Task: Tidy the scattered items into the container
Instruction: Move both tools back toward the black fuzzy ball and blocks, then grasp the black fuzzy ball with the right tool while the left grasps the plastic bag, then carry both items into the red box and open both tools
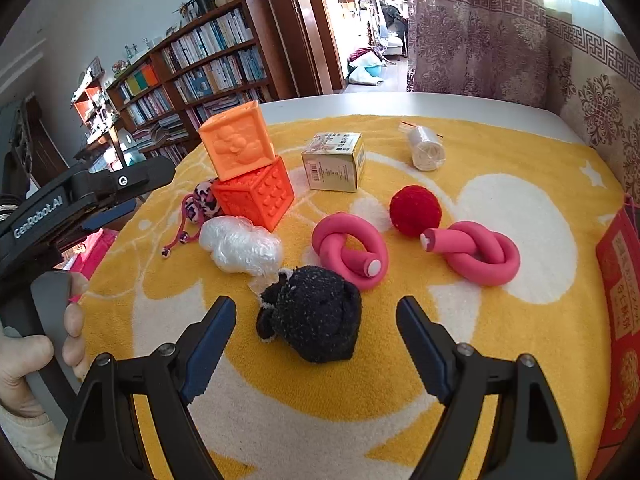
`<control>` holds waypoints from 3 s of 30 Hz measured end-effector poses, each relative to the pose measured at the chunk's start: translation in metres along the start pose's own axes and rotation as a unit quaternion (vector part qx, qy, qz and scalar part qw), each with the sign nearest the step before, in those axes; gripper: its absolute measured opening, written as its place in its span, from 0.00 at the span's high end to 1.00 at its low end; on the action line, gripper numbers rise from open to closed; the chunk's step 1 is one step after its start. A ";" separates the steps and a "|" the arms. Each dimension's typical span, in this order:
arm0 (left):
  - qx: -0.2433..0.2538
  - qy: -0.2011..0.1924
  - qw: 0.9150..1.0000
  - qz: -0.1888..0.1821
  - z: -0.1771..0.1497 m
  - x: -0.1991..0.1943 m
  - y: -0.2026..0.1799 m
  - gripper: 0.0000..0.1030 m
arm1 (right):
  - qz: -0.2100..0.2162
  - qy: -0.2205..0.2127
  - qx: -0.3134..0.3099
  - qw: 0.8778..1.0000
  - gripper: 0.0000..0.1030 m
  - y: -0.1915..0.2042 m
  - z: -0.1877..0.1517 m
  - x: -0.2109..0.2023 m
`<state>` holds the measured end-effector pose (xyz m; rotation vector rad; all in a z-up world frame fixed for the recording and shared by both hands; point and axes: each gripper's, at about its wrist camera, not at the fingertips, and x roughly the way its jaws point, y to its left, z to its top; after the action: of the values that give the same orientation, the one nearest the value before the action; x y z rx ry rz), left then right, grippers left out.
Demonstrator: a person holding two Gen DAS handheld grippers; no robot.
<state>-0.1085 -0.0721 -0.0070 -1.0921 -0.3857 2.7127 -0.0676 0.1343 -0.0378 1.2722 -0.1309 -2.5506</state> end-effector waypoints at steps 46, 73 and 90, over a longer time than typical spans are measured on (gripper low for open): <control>0.085 0.053 0.995 -0.029 -0.036 0.043 -0.045 0.60 | -0.055 -0.071 0.019 0.996 0.52 -0.034 -0.021 -0.034; 0.184 0.036 0.974 -0.128 -0.049 0.006 -0.190 0.60 | -0.251 -0.193 0.239 0.918 0.49 -0.240 -0.060 -0.208; 0.263 0.062 0.941 -0.205 -0.077 0.018 -0.329 0.60 | -0.202 -0.255 0.305 0.895 0.19 -0.266 -0.074 -0.246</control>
<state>-0.0414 0.2580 0.0292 -0.8972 0.1234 2.1744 0.0738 0.4637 0.0510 0.8006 -0.9315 -3.3175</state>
